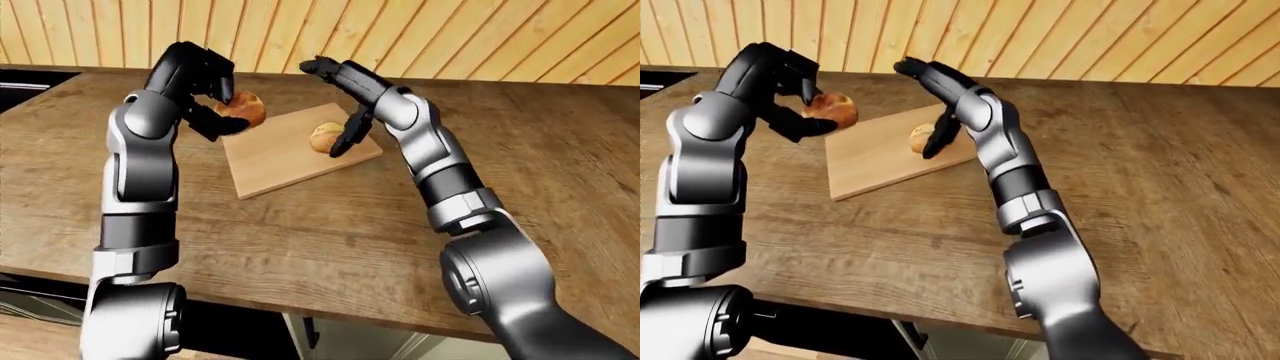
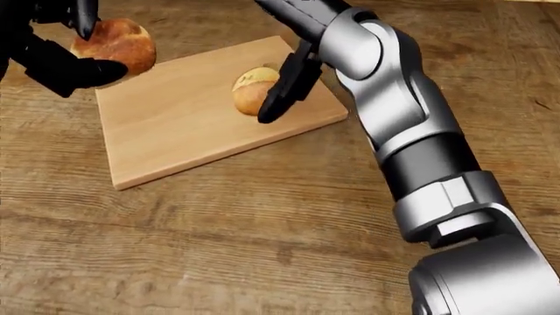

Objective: Place all breads on the cutting board.

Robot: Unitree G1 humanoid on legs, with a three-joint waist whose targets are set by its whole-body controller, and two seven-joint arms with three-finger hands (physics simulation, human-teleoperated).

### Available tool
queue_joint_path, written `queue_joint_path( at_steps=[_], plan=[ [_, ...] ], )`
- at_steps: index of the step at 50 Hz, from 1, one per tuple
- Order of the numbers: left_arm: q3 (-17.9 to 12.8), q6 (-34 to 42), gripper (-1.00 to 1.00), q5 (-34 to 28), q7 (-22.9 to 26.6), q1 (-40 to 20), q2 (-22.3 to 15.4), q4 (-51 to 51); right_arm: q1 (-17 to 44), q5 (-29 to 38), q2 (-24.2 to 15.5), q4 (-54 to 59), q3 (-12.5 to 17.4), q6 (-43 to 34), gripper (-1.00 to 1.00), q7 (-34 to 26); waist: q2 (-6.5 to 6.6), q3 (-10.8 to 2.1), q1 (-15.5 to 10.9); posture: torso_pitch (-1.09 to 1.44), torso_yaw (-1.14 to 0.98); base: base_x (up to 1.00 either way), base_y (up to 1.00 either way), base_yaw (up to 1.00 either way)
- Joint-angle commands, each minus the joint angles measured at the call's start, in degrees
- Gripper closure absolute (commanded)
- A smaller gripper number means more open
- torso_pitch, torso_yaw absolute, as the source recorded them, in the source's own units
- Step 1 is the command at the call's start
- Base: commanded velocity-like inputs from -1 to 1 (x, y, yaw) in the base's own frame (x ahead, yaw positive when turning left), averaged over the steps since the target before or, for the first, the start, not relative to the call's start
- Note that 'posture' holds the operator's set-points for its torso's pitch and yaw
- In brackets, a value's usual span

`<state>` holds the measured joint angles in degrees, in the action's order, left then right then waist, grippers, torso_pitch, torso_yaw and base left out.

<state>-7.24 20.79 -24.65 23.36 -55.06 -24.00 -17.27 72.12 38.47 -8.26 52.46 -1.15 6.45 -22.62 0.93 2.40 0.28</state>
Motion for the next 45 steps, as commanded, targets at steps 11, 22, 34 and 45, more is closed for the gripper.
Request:
queue_joint_path(
  at_steps=[11, 22, 34, 45],
  plan=[
    [1.5, -8.0, 1.00, -1.7, -5.0, -6.4, 2.4, -13.1, 1.2, -1.4, -3.2, -7.2, 1.4, -1.4, -1.00, -2.4, -0.31, -2.12, -0.1, 0.00, 0.00, 0.00, 0.00, 0.00],
    [2.8, -14.6, 1.00, -2.7, -10.2, -10.9, 3.9, -28.2, 0.6, -1.4, -3.8, -8.5, 1.5, -1.9, -1.00, -2.8, -0.45, -2.55, 0.0, 0.00, 0.00, 0.00, 0.00, 0.00],
    [2.8, -14.2, 0.59, -2.8, -10.1, -10.2, 4.2, -27.6, 0.4, -1.4, -3.8, -7.4, 1.5, -1.1, -1.00, -2.1, -0.41, -2.57, 0.2, 0.00, 0.00, 0.00, 0.00, 0.00],
    [3.0, -14.3, 0.43, -2.9, -9.8, -8.8, 4.8, -26.4, -0.4, -1.5, -4.0, -5.5, 1.5, 0.2, -1.00, -1.0, -0.40, -2.59, 0.2, 0.00, 0.00, 0.00, 0.00, 0.00]
  ],
)
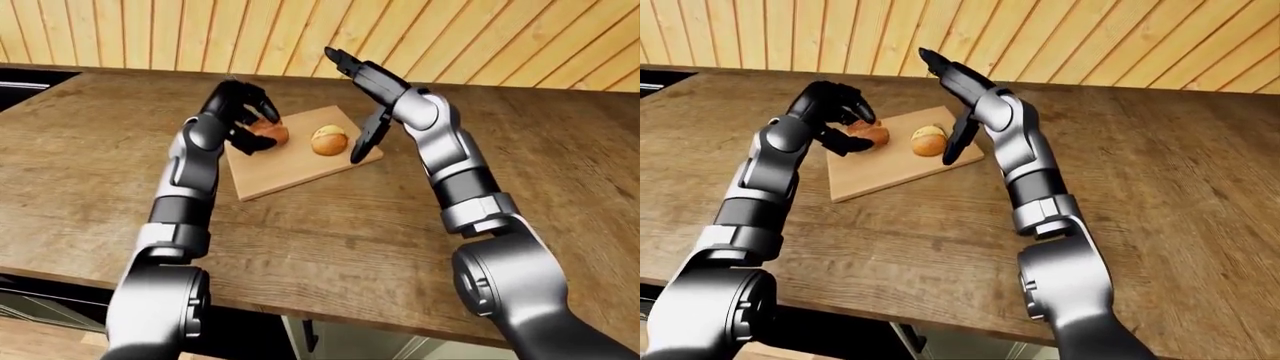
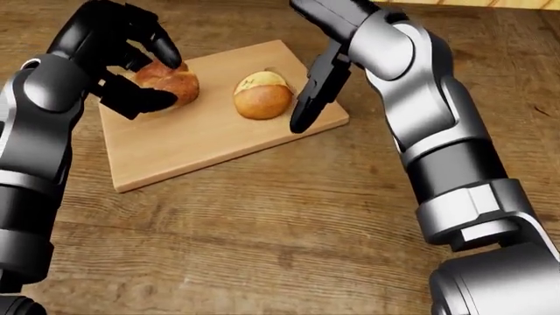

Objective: Place all breads on the cutting board.

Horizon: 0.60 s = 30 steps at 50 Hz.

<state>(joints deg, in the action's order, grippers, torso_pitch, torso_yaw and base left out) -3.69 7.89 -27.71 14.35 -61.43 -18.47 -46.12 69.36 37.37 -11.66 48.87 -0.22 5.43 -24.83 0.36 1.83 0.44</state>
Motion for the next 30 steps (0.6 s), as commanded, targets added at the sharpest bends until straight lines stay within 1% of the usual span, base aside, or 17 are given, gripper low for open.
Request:
queue_joint_path(
  at_steps=[1, 6, 8, 9, 12, 15, 16, 17, 20, 23, 25, 26, 30],
  plan=[
    [-0.6, -1.6, 0.43, 0.1, -0.9, -2.3, -0.7, 2.2, 2.5, -0.4, -0.6, -1.8, 0.7, 1.2, -1.00, 1.2, 0.17, -2.04, 0.0, 0.00, 0.00, 0.00, 0.00, 0.00],
    [-0.6, -1.4, 0.35, 0.3, -0.5, -1.5, -0.4, 2.7, 2.2, -0.5, -0.5, -1.6, 0.6, 1.4, -1.00, 1.4, 0.17, -2.07, 0.0, 0.00, 0.00, 0.00, 0.00, 0.00],
    [-0.6, -1.3, 0.24, 0.3, -0.3, -1.5, -0.4, 2.7, 2.2, -0.5, -0.5, -1.6, 0.6, 1.4, -1.00, 1.3, 0.17, -2.08, 0.0, 0.00, 0.00, 0.00, 0.00, 0.00],
    [-0.5, -1.2, 0.13, 0.3, -0.1, -1.5, -0.3, 3.0, 2.2, -0.5, -0.5, -1.6, 0.6, 1.4, -1.00, 1.4, 0.17, -2.08, 0.0, 0.00, 0.00, 0.00, 0.00, 0.00],
    [-0.5, -0.7, 0.07, 0.3, 0.2, -1.3, -0.3, 3.9, 2.2, -0.5, -0.4, -1.6, 0.6, 1.4, -1.00, 1.3, 0.15, -2.05, 0.0, 0.00, 0.00, 0.00, 0.00, 0.00],
    [-0.6, -0.6, -0.06, 0.3, 0.4, -1.3, -0.4, 4.0, 2.3, -0.5, -0.5, -1.7, 0.6, 1.3, -1.00, 1.2, 0.12, -2.04, -0.1, 0.00, 0.00, 0.00, 0.00, 0.00],
    [-0.5, -0.7, -0.17, 0.3, 0.4, -1.2, -0.3, 3.9, 2.2, -0.5, -0.5, -2.0, 0.6, 1.2, -1.00, 1.1, 0.12, -2.03, -0.1, 0.00, 0.00, 0.00, 0.00, 0.00],
    [-0.5, -0.7, -0.17, 0.3, 0.4, -1.2, -0.3, 4.0, 2.1, -0.5, -0.5, -2.1, 0.6, 1.1, -1.00, 1.1, 0.11, -2.03, -0.1, 0.00, 0.00, 0.00, 0.00, 0.00],
    [-0.5, -0.5, -0.25, 0.3, 0.6, -0.9, -0.2, 4.4, 2.0, -0.5, -0.4, -2.1, 0.6, 1.2, -1.00, 1.1, 0.13, -2.04, -0.1, 0.00, 0.00, 0.00, 0.00, 0.00],
    [-0.9, 0.2, -0.31, 0.5, 1.4, -0.7, -0.8, 5.8, 2.1, -0.6, -1.1, -2.4, 0.9, 1.2, -1.00, 0.6, 0.14, -2.08, -0.1, 0.00, 0.00, 0.00, 0.00, 0.00],
    [-1.1, 0.5, -0.47, 0.5, 1.8, -0.2, -1.4, 6.6, 2.1, -0.9, -1.7, -3.4, 1.3, 0.5, -1.00, 0.0, 0.15, -2.08, -0.1, 0.00, 0.00, 0.00, 0.00, 0.00],
    [-1.3, 0.7, -0.46, 0.6, 1.9, -0.2, -1.6, 6.9, 2.0, -1.1, -1.8, -4.0, 1.4, 0.1, -1.00, -0.3, 0.14, -2.05, -0.1, 0.00, 0.00, 0.00, 0.00, 0.00],
    [-2.4, 1.7, -0.55, 1.6, 2.6, 0.7, -2.7, 9.3, 1.4, -2.1, -2.9, -7.3, 2.1, -1.6, -1.00, -2.3, 0.12, -1.92, -0.1, 0.00, 0.00, 0.00, 0.00, 0.00]
  ],
)
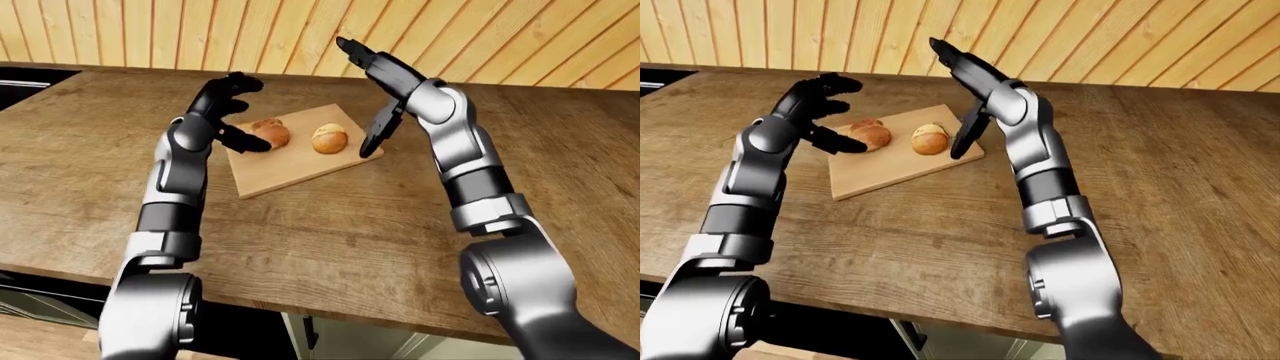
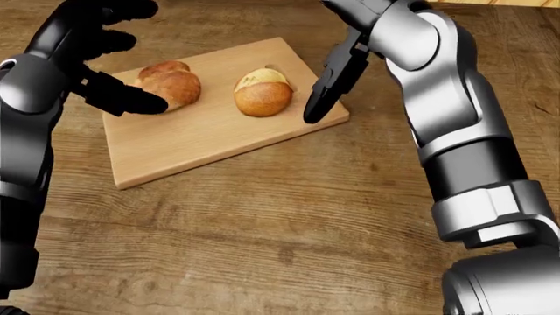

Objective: Place all breads on the cutting board.

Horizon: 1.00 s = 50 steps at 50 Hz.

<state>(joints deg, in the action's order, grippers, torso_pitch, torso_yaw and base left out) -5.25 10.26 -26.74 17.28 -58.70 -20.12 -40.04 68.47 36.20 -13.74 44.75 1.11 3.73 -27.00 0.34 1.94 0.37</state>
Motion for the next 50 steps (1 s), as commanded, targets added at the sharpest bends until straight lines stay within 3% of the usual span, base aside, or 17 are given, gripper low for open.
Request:
queue_joint_path(
  at_steps=[1, 2, 3, 10, 20, 40, 50],
  plan=[
    [-1.1, 0.3, -0.58, 1.0, 0.2, -1.6, -1.4, 4.9, 2.1, -1.3, -1.2, -4.1, 1.0, -0.6, -1.00, -0.8, 0.14, -2.01, 0.0, 0.00, 0.00, 0.00, 0.00, 0.00],
    [-1.6, 0.7, -0.69, 1.3, 0.1, -1.4, -1.9, 5.5, 2.1, -1.8, -1.7, -5.1, 1.5, -1.6, -1.00, -1.4, 0.15, -1.97, 0.0, 0.00, 0.00, 0.00, 0.00, 0.00],
    [-2.2, 1.9, -1.00, 1.8, -0.1, -1.4, -2.3, 5.7, 2.4, -3.1, -2.2, -6.0, 2.5, -3.2, -1.00, -2.0, 0.15, -1.94, 0.0, 0.00, 0.00, 0.00, 0.00, 0.00],
    [-4.4, 7.0, -1.00, 5.6, 1.2, 2.2, -5.1, 13.7, 0.4, -6.1, -5.9, -18.3, 3.7, -12.9, -1.00, -7.5, 0.08, -1.64, -0.1, 0.00, 0.00, 0.00, 0.00, 0.00],
    [-7.8, 17.2, -1.00, 9.7, 3.7, 7.0, -10.0, 30.2, -5.5, -4.0, -12.6, -30.6, 5.3, -17.9, -1.00, -12.0, -0.04, -1.18, -0.1, 0.00, 0.00, 0.00, 0.00, 0.00],
    [-17.7, 35.0, -1.00, 18.3, 4.6, 17.6, -19.9, 56.0, -16.4, -2.2, -29.6, -62.5, 15.3, -29.8, -1.00, -28.7, 0.01, -0.13, 0.0, 0.00, 0.00, 0.00, 0.00, 0.00],
    [-24.0, 43.6, -1.00, 22.3, 4.2, 22.6, -23.1, 66.8, -21.6, -0.6, -37.0, -72.8, 19.1, -29.3, -1.00, -35.3, 0.10, 0.40, 0.1, 0.00, 0.00, 0.00, 0.00, 0.00]
  ],
)
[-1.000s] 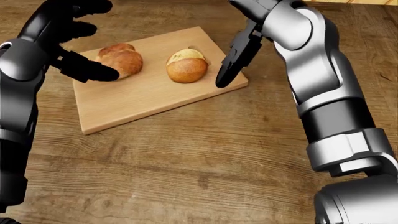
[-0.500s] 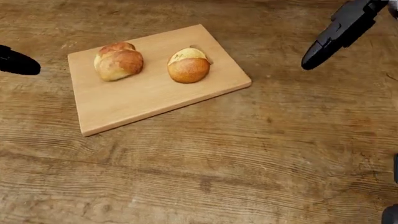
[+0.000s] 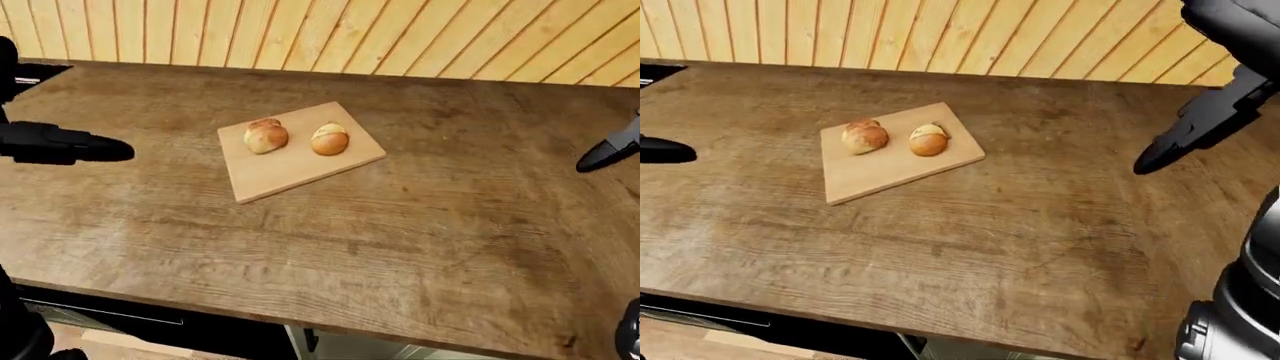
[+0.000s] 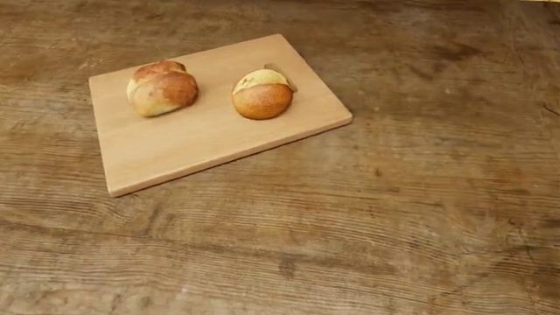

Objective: Place all breads on the cutting board.

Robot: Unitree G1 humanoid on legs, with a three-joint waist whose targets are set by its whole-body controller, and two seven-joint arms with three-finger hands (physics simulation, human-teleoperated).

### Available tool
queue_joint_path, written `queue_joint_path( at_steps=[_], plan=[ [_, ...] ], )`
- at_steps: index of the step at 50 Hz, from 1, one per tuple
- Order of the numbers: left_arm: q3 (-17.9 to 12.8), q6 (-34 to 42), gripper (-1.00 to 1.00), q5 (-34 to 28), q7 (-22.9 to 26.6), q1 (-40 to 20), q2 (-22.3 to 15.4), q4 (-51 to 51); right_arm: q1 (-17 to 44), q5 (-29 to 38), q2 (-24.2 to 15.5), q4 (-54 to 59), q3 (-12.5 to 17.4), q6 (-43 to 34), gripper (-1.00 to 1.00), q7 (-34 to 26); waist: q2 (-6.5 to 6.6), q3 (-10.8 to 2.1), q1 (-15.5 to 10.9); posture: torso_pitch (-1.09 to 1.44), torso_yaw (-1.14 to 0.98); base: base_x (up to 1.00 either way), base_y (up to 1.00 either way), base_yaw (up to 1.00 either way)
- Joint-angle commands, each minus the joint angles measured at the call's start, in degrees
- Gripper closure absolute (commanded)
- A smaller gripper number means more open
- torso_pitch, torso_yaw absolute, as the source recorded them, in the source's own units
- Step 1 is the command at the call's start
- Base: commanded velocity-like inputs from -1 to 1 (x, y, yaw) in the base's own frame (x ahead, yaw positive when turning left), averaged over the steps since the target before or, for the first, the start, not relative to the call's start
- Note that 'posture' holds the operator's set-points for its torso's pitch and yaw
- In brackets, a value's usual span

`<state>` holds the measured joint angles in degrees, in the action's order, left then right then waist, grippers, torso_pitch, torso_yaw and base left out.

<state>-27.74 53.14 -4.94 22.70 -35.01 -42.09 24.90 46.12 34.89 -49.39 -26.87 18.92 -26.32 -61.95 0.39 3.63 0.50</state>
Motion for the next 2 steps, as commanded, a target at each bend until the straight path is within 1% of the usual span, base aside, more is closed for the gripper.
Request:
queue_joint_path(
  at_steps=[1, 2],
  plan=[
    [-2.3, 1.9, -1.00, 1.1, -2.0, -1.1, -1.2, 2.6, -0.2, 1.0, -1.7, -2.0, 1.8, 0.8, -1.00, -0.8, 0.05, -1.21, 0.0, 0.00, 0.00, 0.00, 0.00, 0.00],
    [-3.2, 3.2, -1.00, 2.1, -2.5, -1.1, -1.4, 3.3, -0.9, 0.7, -2.0, -3.3, 2.6, 0.4, -1.00, -1.6, 0.04, -1.12, 0.0, 0.00, 0.00, 0.00, 0.00, 0.00]
  ],
)
